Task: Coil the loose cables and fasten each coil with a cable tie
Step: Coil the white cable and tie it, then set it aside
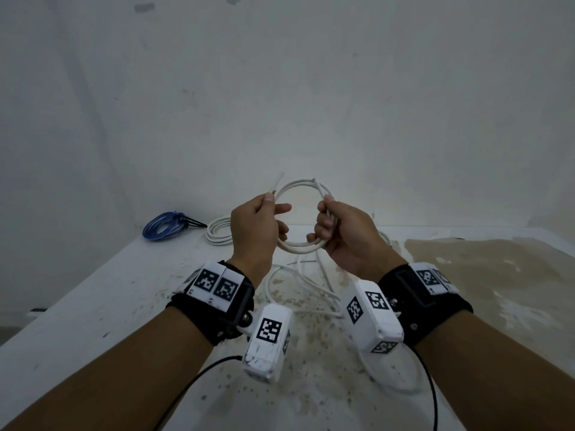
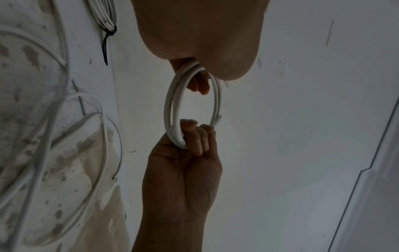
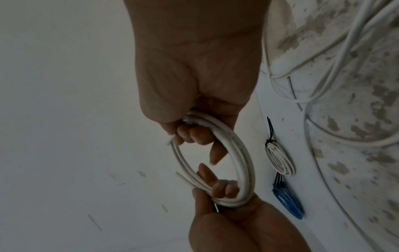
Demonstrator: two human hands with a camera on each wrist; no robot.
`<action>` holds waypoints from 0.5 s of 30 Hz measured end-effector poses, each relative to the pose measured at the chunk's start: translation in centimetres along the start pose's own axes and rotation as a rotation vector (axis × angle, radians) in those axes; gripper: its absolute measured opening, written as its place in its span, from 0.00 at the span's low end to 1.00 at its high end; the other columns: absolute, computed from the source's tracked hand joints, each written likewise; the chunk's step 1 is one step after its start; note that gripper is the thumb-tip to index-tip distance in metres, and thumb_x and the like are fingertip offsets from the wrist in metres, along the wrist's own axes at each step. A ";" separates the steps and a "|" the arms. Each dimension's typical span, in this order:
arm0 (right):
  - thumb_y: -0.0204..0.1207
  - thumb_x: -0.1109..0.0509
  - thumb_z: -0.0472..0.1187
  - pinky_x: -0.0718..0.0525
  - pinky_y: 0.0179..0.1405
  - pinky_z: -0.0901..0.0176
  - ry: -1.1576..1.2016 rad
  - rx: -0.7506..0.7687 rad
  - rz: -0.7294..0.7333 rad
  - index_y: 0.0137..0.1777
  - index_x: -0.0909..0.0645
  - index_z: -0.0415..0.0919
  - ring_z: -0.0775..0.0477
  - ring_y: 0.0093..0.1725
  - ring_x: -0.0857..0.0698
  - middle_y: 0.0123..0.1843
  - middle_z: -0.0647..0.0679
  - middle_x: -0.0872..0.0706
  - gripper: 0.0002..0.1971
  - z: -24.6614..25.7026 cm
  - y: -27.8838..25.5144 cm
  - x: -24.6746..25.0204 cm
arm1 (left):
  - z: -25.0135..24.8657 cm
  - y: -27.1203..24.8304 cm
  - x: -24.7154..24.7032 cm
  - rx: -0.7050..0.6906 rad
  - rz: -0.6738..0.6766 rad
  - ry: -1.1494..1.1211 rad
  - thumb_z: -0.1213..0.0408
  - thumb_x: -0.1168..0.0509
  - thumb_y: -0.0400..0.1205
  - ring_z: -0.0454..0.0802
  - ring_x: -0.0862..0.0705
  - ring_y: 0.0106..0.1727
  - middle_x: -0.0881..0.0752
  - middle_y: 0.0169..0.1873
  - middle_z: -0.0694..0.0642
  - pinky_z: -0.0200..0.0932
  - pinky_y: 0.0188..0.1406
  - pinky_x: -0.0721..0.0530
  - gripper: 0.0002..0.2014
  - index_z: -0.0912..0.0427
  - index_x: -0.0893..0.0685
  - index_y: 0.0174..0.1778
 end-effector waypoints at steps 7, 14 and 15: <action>0.89 0.41 0.43 0.22 0.25 0.59 -0.102 -0.020 0.009 0.41 0.26 0.39 0.53 0.18 0.39 0.23 0.51 0.37 0.14 -0.5 0.3 0.3 | 0.0 0.7 -0.7 0.019 0.082 0.048 0.64 0.40 0.89 0.43 0.20 0.20 0.08 0.42 0.52 0.41 0.22 0.17 0.11 0.61 0.13 0.49; 0.89 0.41 0.42 0.11 0.34 0.50 0.016 -0.020 0.029 0.43 0.24 0.36 0.51 0.20 0.31 0.24 0.48 0.32 0.14 -1.2 -0.1 0.2 | 0.4 1.1 0.4 0.001 0.026 0.029 0.64 0.40 0.89 0.45 0.24 0.19 0.11 0.37 0.55 0.39 0.20 0.23 0.11 0.60 0.12 0.49; 0.89 0.41 0.42 0.12 0.32 0.51 0.006 -0.020 0.027 0.43 0.24 0.36 0.51 0.19 0.32 0.23 0.48 0.33 0.14 -1.4 -0.1 0.3 | 0.5 1.0 0.4 -0.003 0.026 0.044 0.63 0.39 0.88 0.46 0.27 0.19 0.13 0.35 0.54 0.39 0.19 0.26 0.11 0.59 0.11 0.48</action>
Point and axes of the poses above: each hand's wrist, its own y-axis towards the middle knuckle, its own x-axis out of the back of the hand, z = x × y, the point moved 10 cm from there along y, towards the middle knuckle
